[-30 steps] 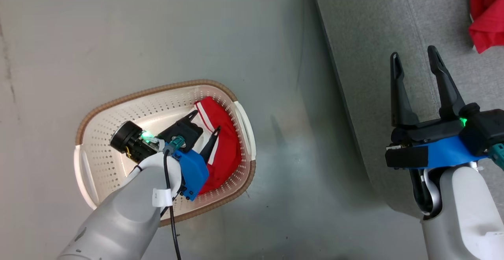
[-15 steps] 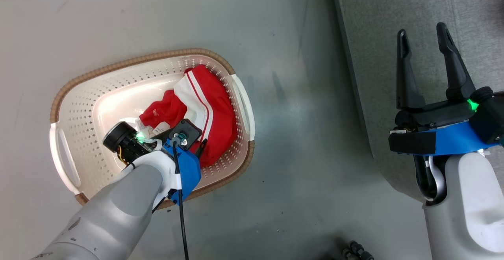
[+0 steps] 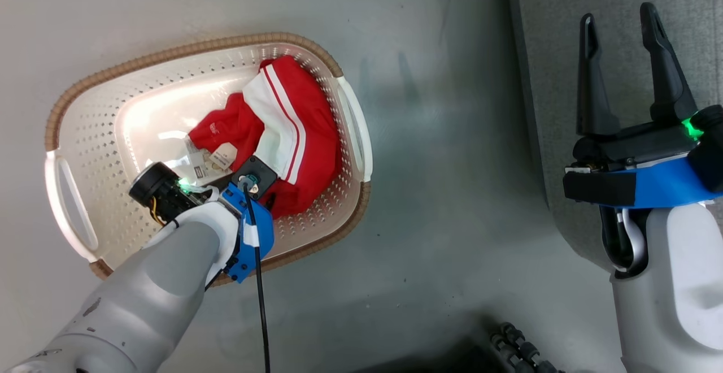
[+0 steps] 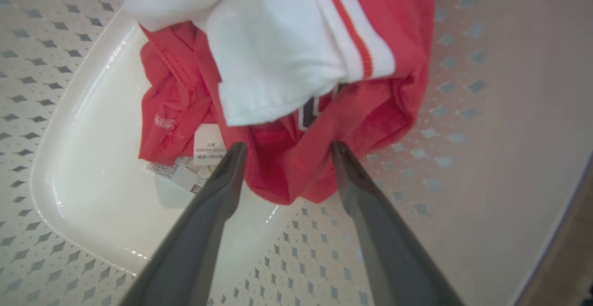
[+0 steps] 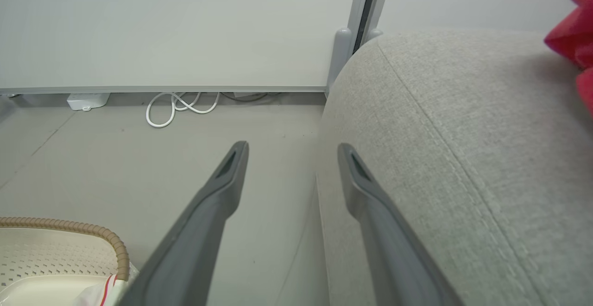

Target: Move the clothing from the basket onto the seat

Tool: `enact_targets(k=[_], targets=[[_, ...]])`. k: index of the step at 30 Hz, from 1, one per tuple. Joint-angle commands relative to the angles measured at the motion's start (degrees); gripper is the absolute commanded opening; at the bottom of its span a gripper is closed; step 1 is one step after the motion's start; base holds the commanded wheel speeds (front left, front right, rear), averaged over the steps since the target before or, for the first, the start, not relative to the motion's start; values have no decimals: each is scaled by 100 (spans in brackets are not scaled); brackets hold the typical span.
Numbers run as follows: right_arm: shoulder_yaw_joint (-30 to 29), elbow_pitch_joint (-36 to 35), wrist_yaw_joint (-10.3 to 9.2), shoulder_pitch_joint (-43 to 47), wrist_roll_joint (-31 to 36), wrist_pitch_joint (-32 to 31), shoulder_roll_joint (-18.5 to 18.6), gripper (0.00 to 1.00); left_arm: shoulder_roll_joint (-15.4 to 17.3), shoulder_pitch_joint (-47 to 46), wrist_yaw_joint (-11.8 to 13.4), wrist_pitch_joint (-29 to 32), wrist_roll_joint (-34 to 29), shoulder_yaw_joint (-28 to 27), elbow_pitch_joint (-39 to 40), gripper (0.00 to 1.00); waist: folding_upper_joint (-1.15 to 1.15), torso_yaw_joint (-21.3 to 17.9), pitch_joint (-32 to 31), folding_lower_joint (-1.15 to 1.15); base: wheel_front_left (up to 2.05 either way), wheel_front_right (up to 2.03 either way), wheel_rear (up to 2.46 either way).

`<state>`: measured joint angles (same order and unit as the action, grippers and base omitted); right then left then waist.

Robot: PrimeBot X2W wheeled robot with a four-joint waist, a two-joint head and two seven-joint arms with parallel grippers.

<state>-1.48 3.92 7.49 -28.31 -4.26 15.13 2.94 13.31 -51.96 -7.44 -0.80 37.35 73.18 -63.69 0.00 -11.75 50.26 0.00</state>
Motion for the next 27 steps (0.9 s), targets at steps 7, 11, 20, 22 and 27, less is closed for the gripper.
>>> enact_targets(k=[7, 11, 20, 22, 27], targets=[[27, -118, 1, -240, -49, 2, -8, 100, 74, -251, -7, 161, -255, 29, -95, 100, 0, -88, 477, 0, 0, 0, 0], [13, -148, 1, -247, -68, 2, -8, 100, 66, -311, -7, 141, -324, 28, -121, 100, 0, -116, 597, 0, 0, 0, 0], [-8, -137, 1, -276, -73, 2, -8, 100, -11, -408, -7, -3, -544, 30, -241, 0, 0, -131, 652, 0, 0, 0, 0], [-13, -126, 1, -282, -73, 2, -8, 100, -31, -439, -7, -23, -654, 31, -232, 0, 0, -126, 644, 0, 0, 0, 0], [-14, -90, 1, -312, -62, 2, -9, 100, -83, -462, -7, -85, -624, 30, -261, 0, 0, -103, 599, 0, 0, 0, 0]])
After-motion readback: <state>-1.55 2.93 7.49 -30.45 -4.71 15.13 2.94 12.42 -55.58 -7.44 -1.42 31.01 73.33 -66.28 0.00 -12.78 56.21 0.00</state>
